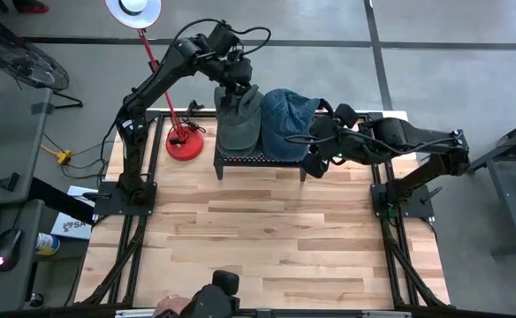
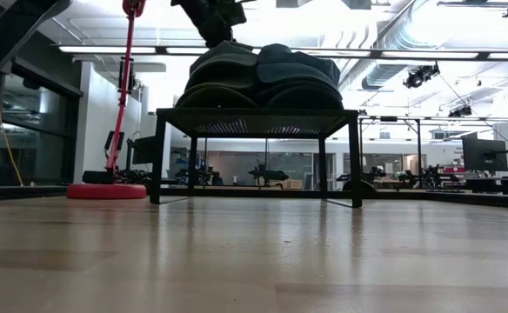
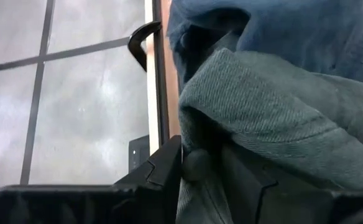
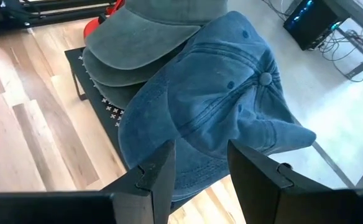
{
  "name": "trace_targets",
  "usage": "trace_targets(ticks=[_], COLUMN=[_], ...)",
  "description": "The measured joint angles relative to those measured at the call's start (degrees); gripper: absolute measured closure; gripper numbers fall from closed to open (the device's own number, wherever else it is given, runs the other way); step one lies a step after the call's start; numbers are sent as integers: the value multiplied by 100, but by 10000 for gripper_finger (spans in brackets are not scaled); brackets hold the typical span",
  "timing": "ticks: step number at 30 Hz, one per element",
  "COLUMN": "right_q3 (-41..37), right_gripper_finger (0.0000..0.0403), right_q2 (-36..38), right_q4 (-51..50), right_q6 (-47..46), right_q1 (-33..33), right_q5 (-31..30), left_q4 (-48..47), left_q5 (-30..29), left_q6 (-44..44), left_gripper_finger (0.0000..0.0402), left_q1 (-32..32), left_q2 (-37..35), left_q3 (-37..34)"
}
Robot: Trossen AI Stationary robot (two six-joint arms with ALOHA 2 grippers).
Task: Pick & Place hat
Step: Stack the gray cap on top of the other gray cap on the shelf
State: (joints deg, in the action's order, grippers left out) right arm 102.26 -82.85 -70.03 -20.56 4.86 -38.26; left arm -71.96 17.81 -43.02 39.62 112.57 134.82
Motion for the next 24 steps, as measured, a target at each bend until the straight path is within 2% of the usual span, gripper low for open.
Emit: trace_targets(ticks=[13, 20, 24], right_q3=[1, 0, 0], right_gripper_finger=[263, 263, 263], right_q2=[0, 0, 0], right_q4=[85, 84, 86], right_q6=[3, 137, 304], right_q1=[0, 0, 0], right_q5=[398, 525, 613], left_q4=[-306, -240, -192], left_q5=[-454, -449, -383], left_q6=[304, 533, 606], left_gripper_finger=[294, 291, 262], left_q1=[-31, -31, -31], left_q2=[-94, -94, -94], left_q3=[17, 15, 15])
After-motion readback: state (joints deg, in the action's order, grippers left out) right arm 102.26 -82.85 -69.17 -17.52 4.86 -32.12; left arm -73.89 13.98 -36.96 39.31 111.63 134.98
